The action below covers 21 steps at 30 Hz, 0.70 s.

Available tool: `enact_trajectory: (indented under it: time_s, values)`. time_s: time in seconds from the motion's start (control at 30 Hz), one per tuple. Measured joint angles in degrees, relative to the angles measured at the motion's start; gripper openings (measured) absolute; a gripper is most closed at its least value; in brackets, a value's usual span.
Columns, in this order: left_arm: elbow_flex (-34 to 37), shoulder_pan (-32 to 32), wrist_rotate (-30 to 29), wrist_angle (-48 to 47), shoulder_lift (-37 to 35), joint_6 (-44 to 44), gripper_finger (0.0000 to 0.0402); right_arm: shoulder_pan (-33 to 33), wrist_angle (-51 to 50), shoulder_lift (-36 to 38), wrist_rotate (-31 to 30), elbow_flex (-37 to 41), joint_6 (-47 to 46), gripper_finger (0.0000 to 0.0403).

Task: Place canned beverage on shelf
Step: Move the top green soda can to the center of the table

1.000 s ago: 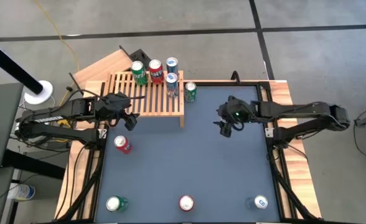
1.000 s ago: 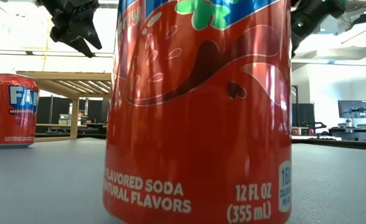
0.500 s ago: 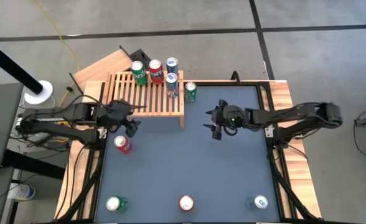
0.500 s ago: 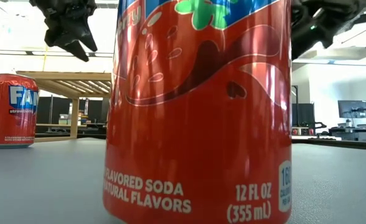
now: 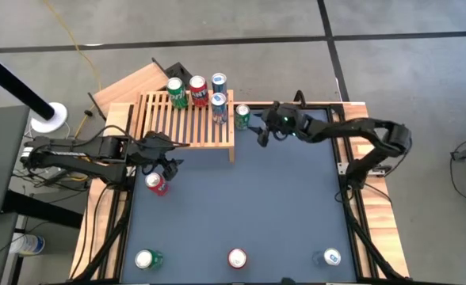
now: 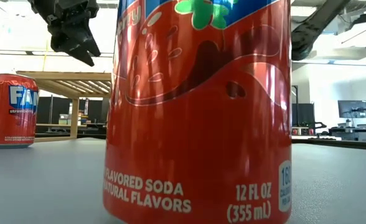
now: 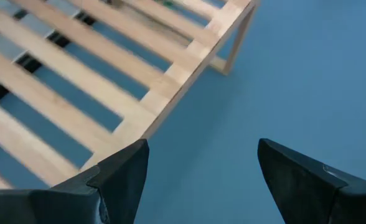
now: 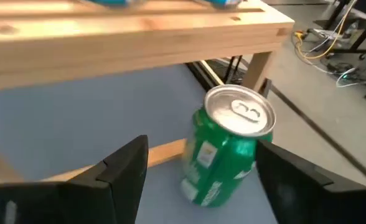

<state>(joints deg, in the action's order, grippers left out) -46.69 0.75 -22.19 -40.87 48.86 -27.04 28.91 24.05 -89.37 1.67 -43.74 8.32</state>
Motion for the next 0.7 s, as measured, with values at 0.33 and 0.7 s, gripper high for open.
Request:
enact_trajectory:
  time_s: [0.33, 0.7]
  values:
    - [0.0, 0.0, 7.3, 0.7, 0.0, -0.4, 0.0288, 4.9, -1.3, -9.7, 0.0, -10.6, 3.5, 0.0331]
    - [0.0, 0.0, 8.0, -0.3, 0.0, 0.9, 0.0288, 6.7, -1.9, -14.4, 6.7, -13.8, -0.6, 0.0366]
